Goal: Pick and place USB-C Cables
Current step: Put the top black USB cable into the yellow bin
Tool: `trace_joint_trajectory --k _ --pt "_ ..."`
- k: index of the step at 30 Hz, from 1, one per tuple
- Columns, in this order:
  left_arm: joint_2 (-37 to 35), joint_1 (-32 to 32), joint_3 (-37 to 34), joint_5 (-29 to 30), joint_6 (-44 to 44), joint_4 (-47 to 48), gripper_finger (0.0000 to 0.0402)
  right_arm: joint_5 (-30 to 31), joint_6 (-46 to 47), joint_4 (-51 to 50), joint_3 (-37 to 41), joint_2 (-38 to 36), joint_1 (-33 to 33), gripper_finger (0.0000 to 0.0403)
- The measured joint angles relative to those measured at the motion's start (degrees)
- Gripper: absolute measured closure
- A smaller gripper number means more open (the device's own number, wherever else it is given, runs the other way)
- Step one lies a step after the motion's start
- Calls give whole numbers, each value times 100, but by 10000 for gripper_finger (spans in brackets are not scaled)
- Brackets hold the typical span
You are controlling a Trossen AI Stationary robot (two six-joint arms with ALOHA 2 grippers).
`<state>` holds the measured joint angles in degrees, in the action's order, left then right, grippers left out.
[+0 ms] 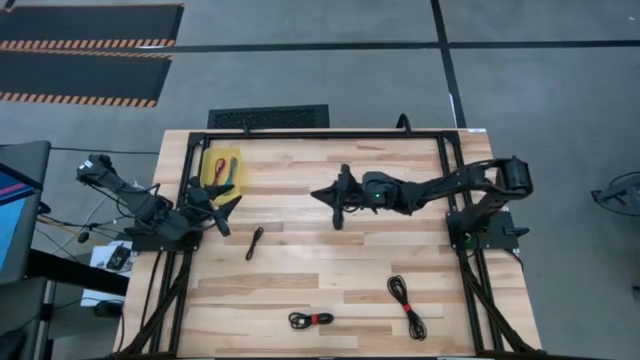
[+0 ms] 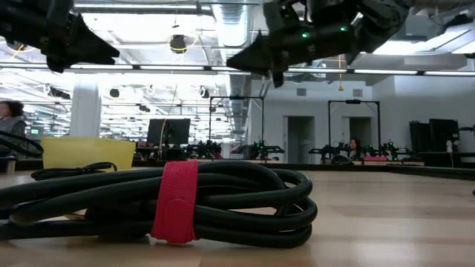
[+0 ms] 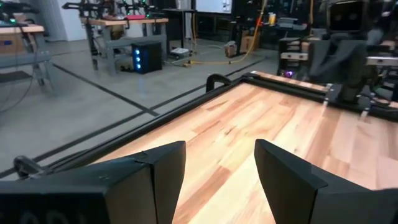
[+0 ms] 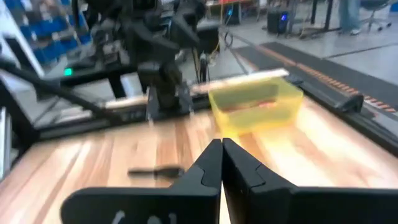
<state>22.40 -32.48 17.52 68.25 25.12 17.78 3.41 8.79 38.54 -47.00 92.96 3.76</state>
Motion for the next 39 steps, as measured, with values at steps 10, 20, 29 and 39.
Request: trace_joint_trajectory --k 10,20,29,39 --pt "172 283 0 -620 -157 -52 217 -961 176 -471 -56 -163 -9 339" --pt "159 612 0 -752 -746 -864 217 -1260 -300 -882 -1286 1294 -347 250" --pt "157 799 0 -606 -1354 -1243 217 -1238 -877 -4118 -4565 3119 -157 176" --pt "157 952 0 -525 -1649 -1237 217 -1241 -1311 -5599 -7622 4923 -141 180"
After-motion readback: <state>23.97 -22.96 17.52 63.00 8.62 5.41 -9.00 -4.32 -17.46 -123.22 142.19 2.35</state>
